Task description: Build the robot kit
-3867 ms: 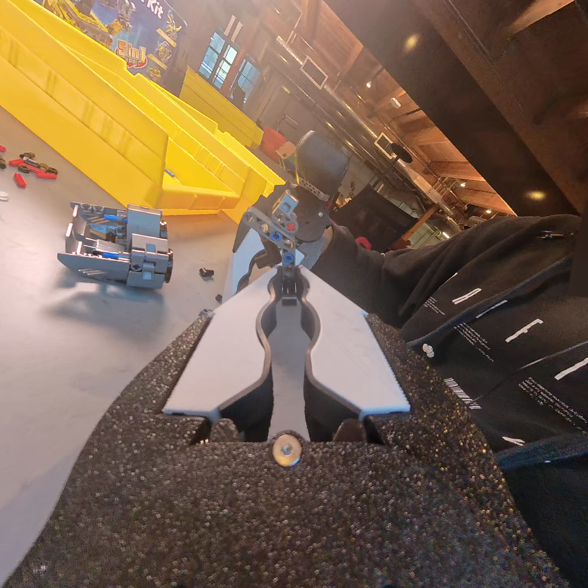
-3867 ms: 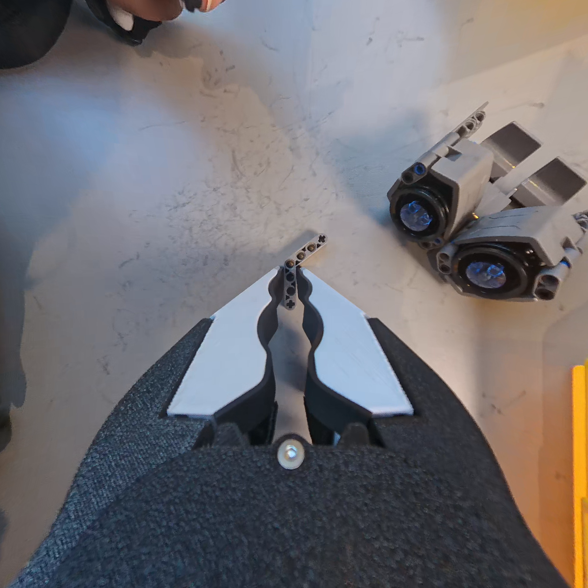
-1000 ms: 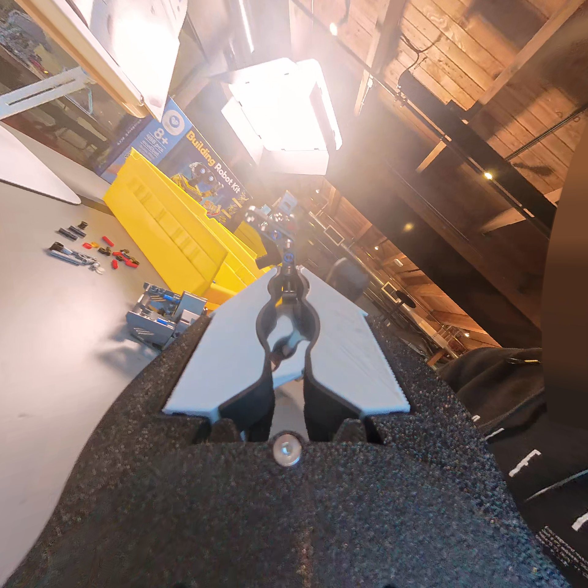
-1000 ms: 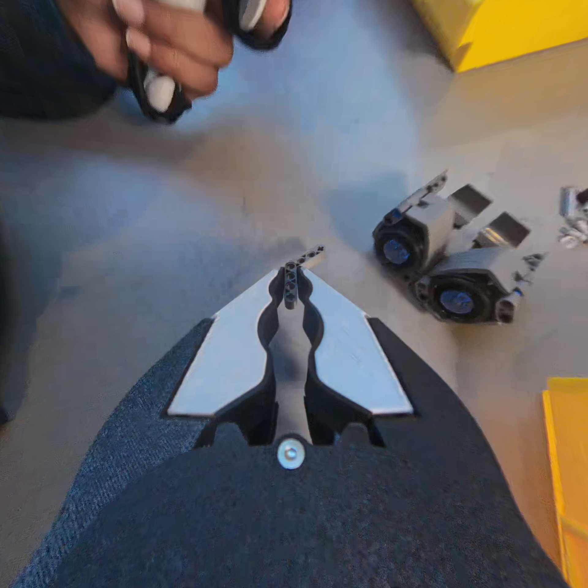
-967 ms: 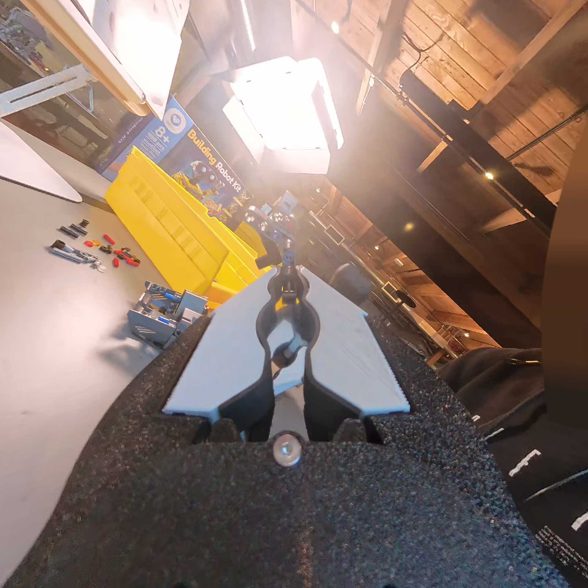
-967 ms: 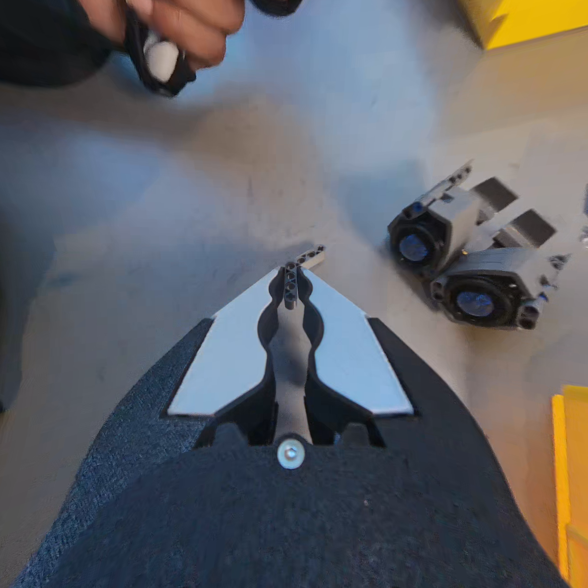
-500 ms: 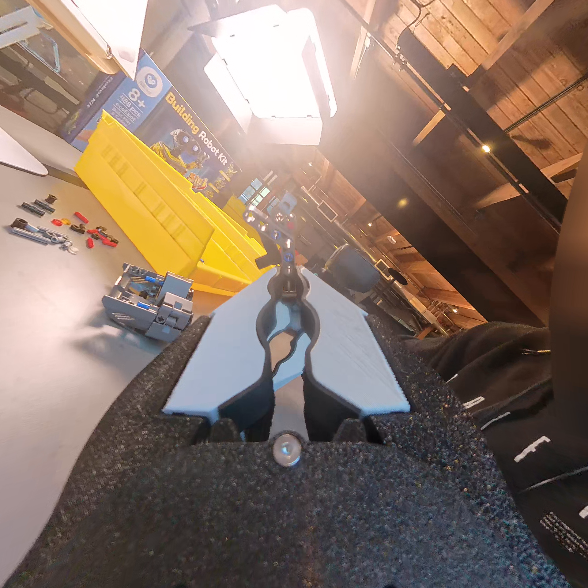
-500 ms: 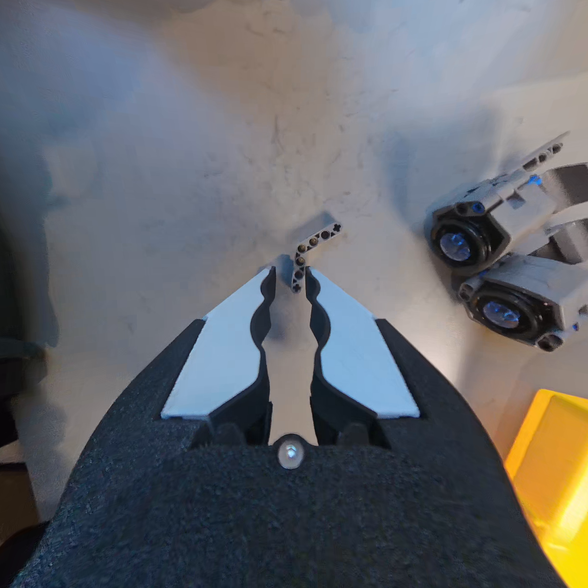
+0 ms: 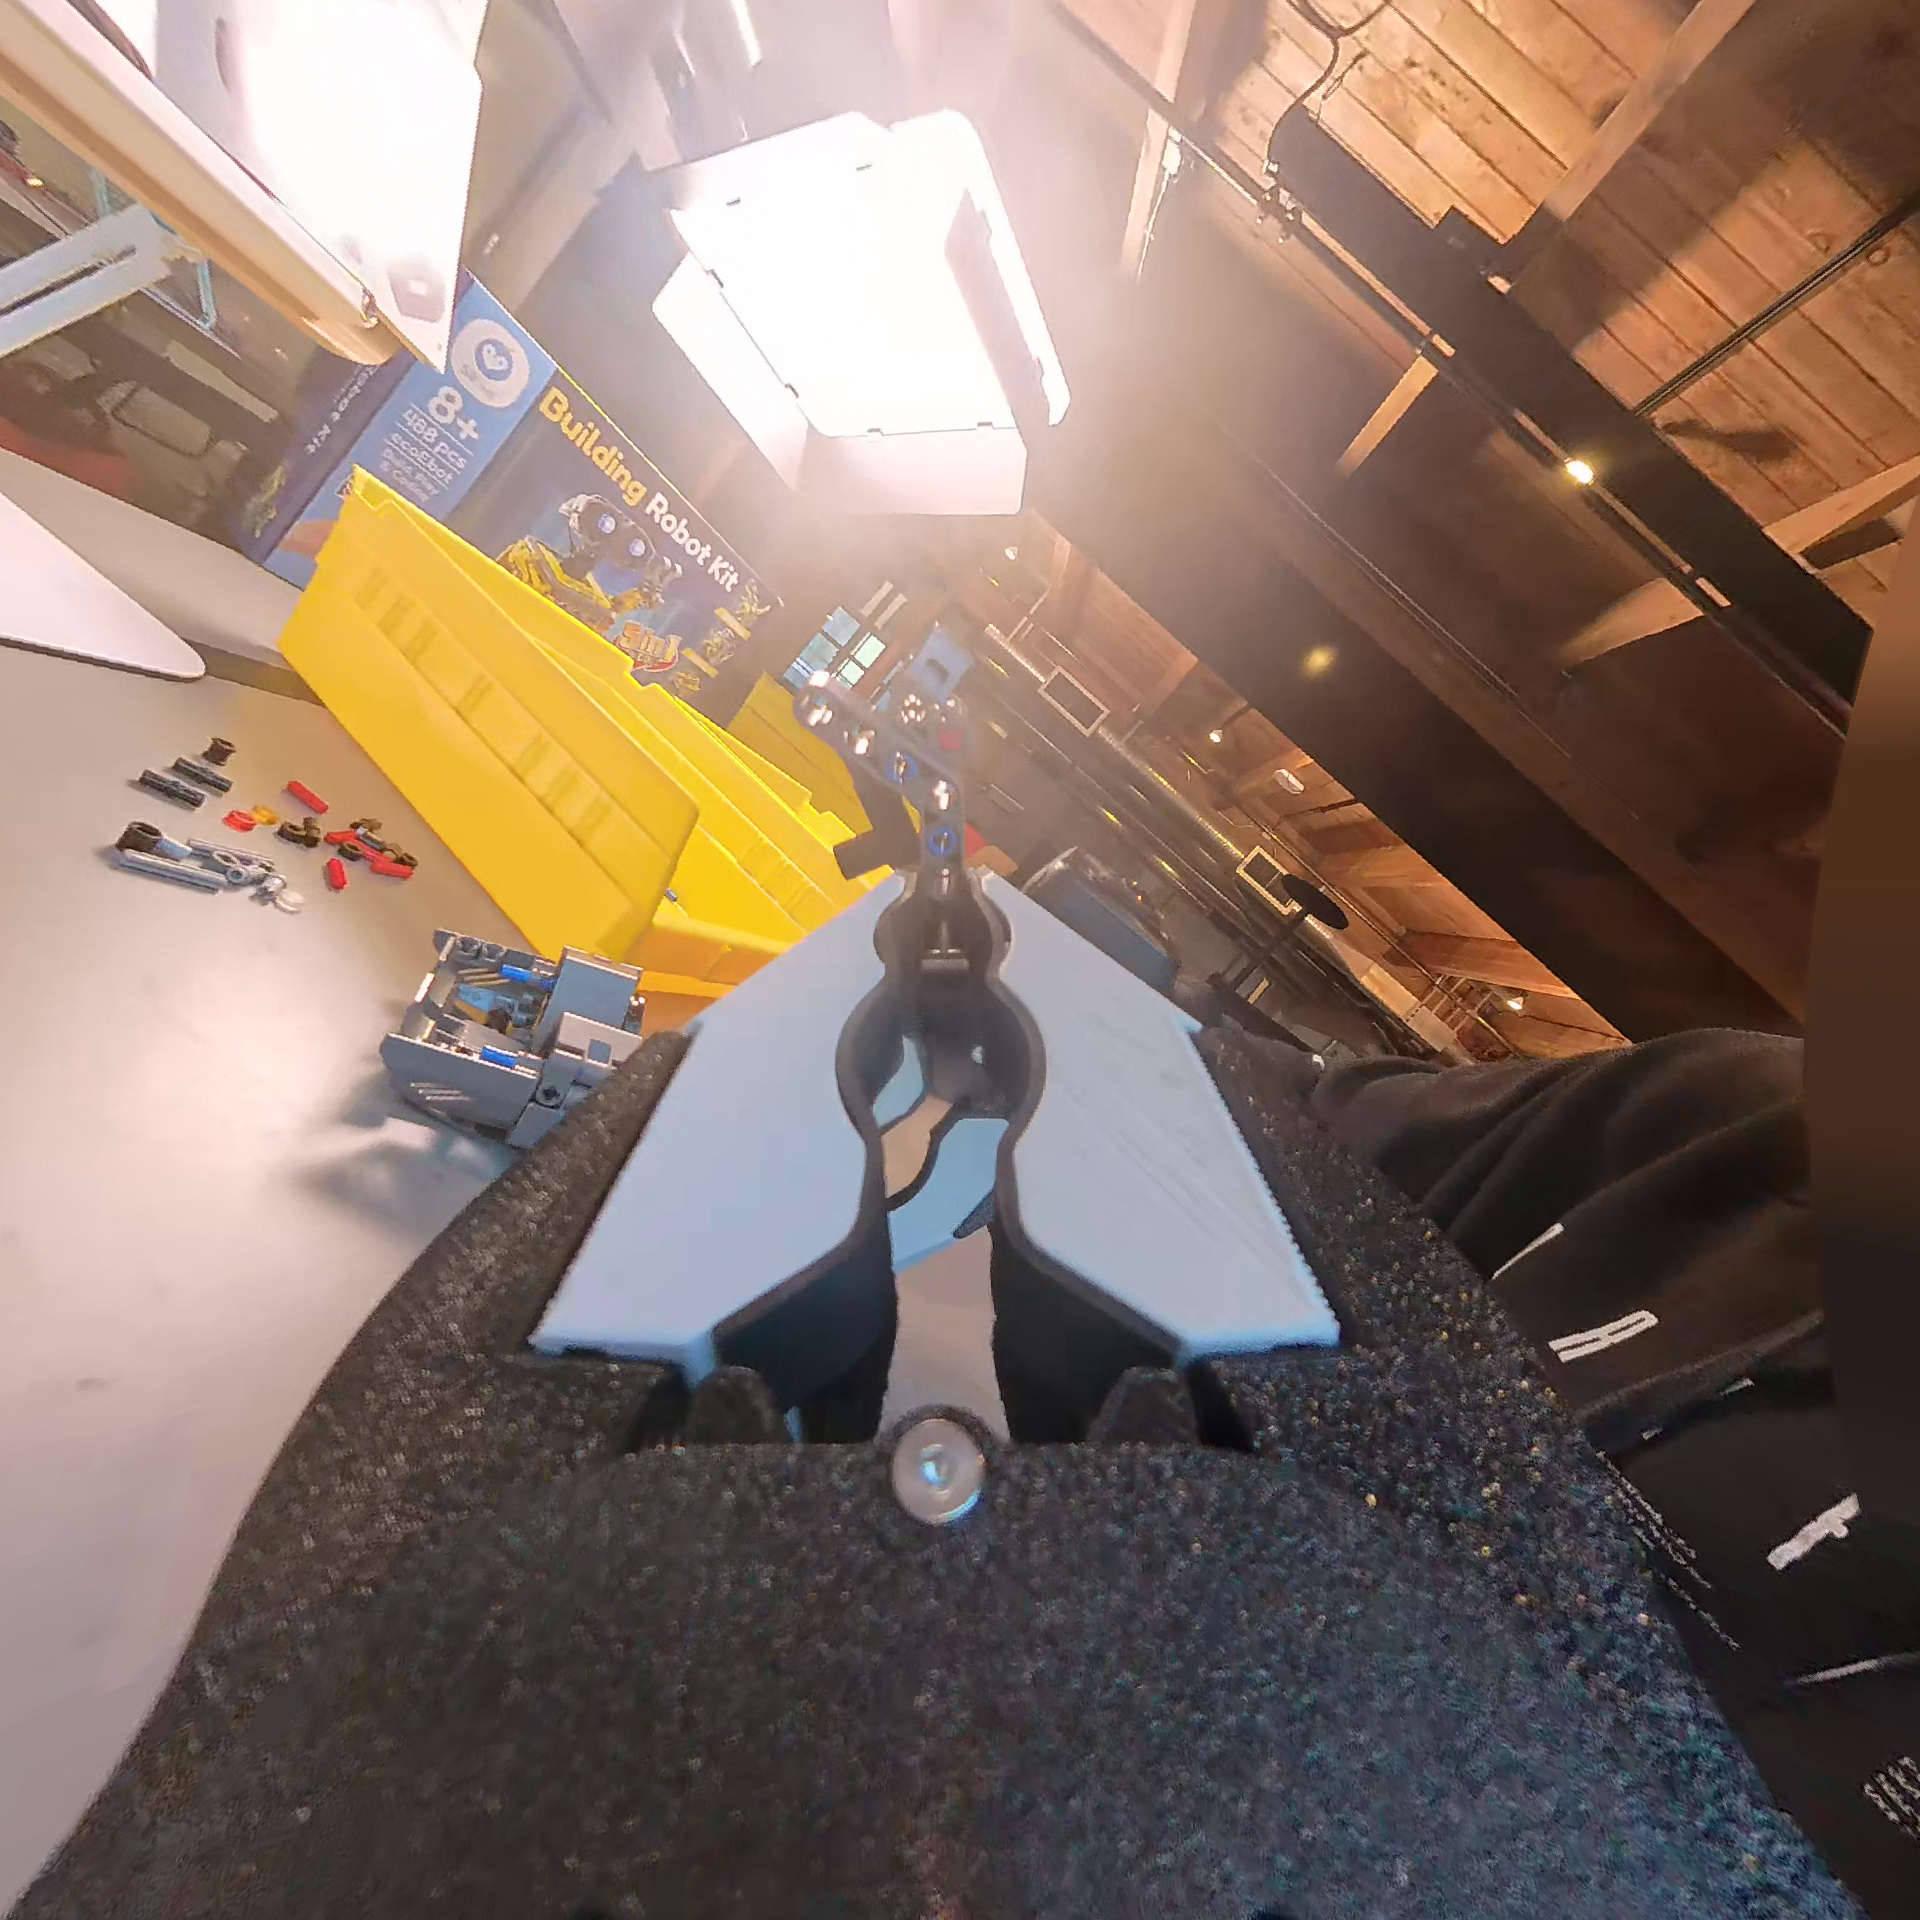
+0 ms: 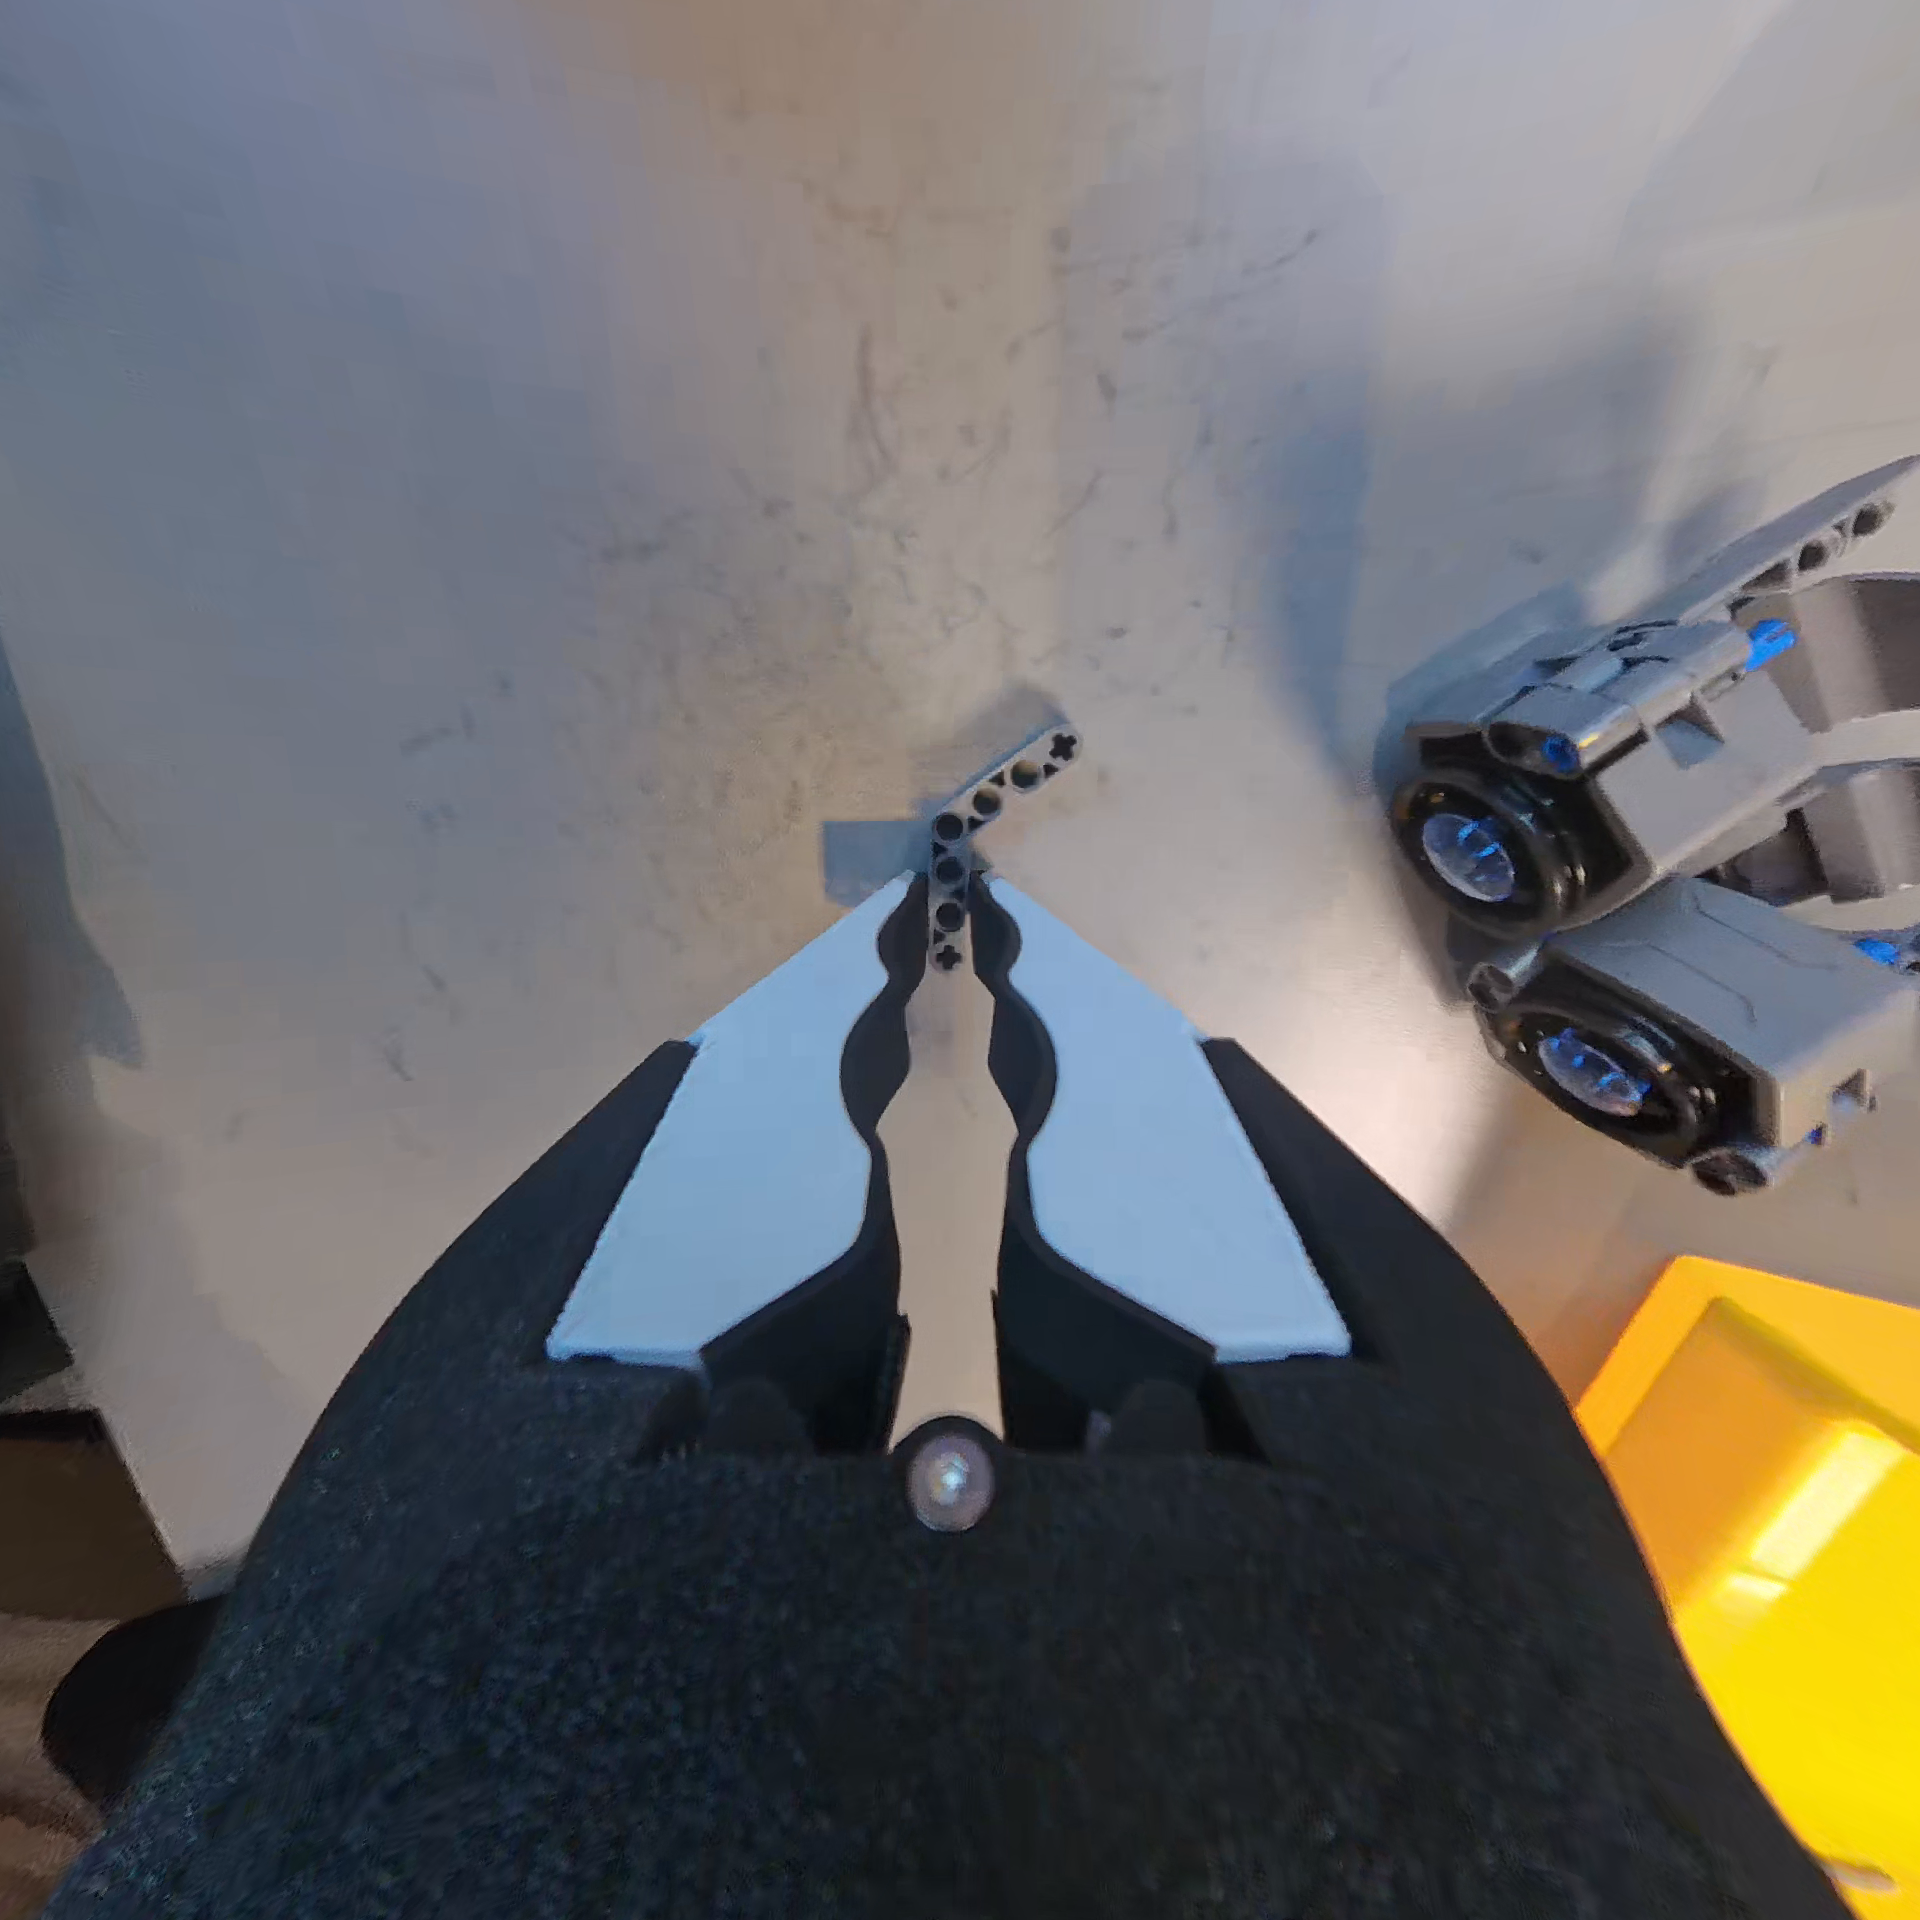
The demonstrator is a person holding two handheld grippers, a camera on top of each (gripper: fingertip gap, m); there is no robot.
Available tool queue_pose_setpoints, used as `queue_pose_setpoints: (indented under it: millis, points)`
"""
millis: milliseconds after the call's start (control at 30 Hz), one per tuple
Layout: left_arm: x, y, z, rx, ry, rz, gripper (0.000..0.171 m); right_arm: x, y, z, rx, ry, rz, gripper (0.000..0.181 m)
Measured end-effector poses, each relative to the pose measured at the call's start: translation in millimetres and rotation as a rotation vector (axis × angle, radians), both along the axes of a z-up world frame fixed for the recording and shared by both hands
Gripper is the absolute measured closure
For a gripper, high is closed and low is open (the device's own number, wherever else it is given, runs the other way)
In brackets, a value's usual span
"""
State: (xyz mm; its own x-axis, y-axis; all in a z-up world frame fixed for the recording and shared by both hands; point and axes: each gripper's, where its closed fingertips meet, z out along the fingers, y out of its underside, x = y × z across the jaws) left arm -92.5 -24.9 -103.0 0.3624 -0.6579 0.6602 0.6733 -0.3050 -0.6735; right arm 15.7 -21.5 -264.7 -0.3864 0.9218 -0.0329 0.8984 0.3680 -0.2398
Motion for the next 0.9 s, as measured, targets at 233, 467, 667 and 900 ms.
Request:
queue_pose_setpoints:
  millis: [233,467,667,900]
  points:
    - [14.7,-3.4,-3.2,-0.009,0.001,-0.070,0.165,-17.7,8.7,61.5,-0.461,0.582,-0.308,0.176]
    - [48.2,-4.7,-18.5,-0.061,0.045,-0.158,0.165,-30.5,22.0,149.9,-1.062,1.084,-0.454,0.176]
    - [52.2,-0.7,-28.3,-0.098,0.065,-0.156,0.165,-43.0,11.1,138.9,-1.194,1.065,-0.469,0.176]
    - [52.2,-1.1,-28.3,-0.096,0.067,-0.152,0.165,-44.9,11.0,143.7,-1.276,1.093,-0.498,0.176]
